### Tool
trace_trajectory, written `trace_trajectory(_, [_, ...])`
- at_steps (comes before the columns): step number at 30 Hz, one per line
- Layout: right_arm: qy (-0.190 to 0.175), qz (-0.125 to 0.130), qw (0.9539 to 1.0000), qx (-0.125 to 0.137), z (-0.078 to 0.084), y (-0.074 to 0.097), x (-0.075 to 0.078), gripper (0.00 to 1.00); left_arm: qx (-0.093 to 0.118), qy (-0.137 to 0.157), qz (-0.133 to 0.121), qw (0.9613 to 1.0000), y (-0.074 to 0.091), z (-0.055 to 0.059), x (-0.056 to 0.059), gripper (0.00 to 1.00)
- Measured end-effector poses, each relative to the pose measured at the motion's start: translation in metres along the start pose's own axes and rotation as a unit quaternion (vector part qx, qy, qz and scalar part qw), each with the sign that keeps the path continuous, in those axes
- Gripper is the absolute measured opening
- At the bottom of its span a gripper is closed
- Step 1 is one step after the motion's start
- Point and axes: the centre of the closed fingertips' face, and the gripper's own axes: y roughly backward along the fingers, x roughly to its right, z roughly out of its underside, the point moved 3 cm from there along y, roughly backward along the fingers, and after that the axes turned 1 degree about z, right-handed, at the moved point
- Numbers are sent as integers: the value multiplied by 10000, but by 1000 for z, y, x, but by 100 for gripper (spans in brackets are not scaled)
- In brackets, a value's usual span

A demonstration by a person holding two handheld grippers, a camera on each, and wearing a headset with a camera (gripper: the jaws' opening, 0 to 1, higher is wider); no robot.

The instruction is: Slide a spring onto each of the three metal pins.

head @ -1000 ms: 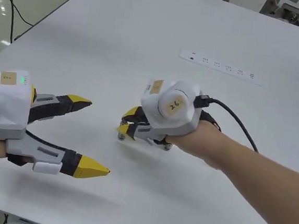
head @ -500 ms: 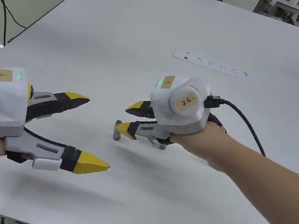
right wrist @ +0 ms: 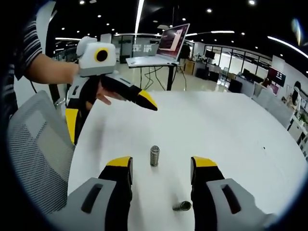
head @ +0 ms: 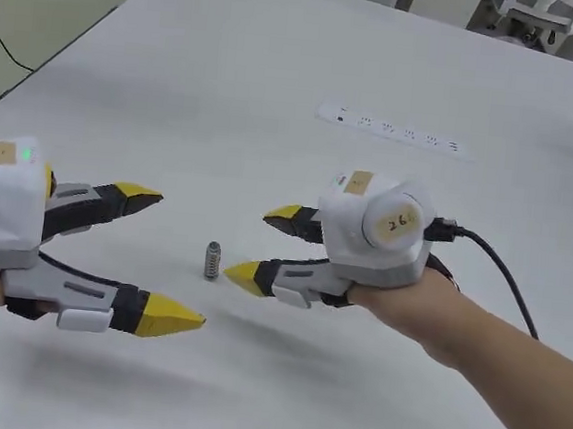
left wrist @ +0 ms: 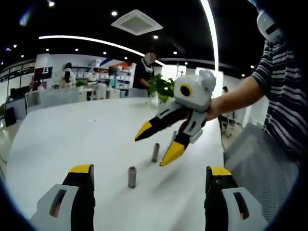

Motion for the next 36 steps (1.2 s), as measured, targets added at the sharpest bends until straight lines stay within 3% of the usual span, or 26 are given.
trace_trajectory(8, [-312, 242, 9989, 249, 5, 19, 7, 61, 29, 24, 46, 10000, -6, -4, 1, 94])
trace_trajectory(17, [-667, 494, 9958, 377, 19, 43, 12, 70, 14, 25, 37, 10000, -11, -6, 1, 95])
trace_trajectory(31, [-1093, 1109, 9850, 743, 38, 84, 25, 97, 84, 45, 32, 9999, -14, -9, 2, 98])
trace_trajectory(36, [-1275, 1310, 9799, 798, 50, 101, 29, 99, 82, 32, 37, 10000, -12, -9, 1, 98])
